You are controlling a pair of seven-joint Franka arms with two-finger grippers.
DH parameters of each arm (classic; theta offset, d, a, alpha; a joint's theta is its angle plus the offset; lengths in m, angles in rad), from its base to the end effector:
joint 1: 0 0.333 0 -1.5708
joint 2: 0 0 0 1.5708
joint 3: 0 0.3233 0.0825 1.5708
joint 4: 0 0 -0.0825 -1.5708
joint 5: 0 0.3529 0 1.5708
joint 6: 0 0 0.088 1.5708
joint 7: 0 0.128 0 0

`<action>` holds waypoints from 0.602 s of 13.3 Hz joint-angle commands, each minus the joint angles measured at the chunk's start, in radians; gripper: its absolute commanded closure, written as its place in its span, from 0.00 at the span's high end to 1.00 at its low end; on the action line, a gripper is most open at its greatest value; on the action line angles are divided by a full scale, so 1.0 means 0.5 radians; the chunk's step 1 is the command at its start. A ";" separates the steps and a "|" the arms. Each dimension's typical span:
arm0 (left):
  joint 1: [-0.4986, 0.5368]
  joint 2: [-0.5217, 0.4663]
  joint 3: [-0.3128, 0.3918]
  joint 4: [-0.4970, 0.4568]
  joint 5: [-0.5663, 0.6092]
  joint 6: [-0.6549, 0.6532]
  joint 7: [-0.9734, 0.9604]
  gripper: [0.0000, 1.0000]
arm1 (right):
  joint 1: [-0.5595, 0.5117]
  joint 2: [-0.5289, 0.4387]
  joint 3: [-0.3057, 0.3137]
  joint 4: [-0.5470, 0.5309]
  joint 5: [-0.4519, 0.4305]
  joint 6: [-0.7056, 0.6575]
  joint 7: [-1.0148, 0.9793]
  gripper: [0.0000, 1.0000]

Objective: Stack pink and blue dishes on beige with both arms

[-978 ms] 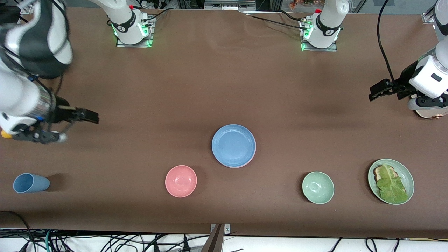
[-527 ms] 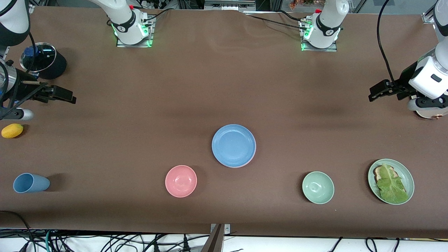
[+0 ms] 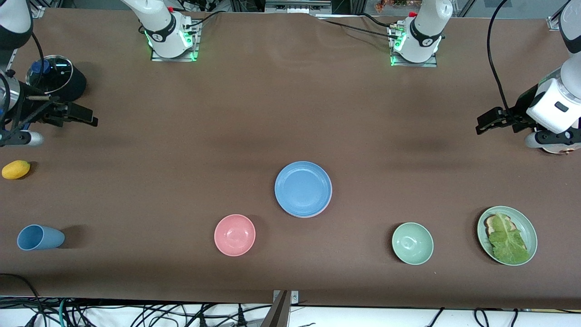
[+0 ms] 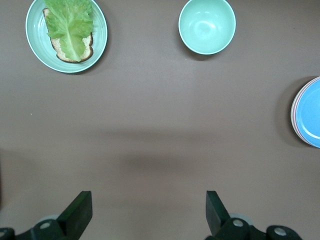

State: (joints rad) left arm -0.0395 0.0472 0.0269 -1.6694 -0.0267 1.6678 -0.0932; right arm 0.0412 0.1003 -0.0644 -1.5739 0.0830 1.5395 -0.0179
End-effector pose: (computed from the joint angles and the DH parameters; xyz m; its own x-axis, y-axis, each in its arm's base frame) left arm 0.5404 -0.0103 0.5503 0.9952 0.0831 -0.0509 0.0842 -0.9962 0.0205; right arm 0.5441 -0.0002 0.5539 0.9912 -0.0031 -0.1326 -0.0136 -0.9968 -0.0784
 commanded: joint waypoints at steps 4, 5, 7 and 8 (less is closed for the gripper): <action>-0.004 0.025 0.011 0.056 -0.026 -0.025 0.039 1.00 | -0.046 -0.167 0.086 -0.141 -0.156 0.035 0.002 1.00; -0.004 0.025 0.014 0.056 -0.026 -0.025 0.057 1.00 | -0.046 -0.167 0.086 -0.123 -0.169 0.017 -0.001 1.00; -0.001 0.025 0.017 0.053 -0.029 -0.025 0.131 1.00 | -0.040 -0.167 0.080 -0.086 -0.175 -0.017 -0.004 1.00; -0.001 0.025 0.017 0.056 -0.029 -0.025 0.140 1.00 | -0.036 -0.164 0.080 -0.068 -0.175 -0.017 -0.004 1.00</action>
State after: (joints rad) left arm -0.0390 0.0475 0.0278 -1.6688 -0.0267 1.6677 -0.0655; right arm 0.0403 0.0408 -0.0436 -1.6114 0.0096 1.5421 -0.0178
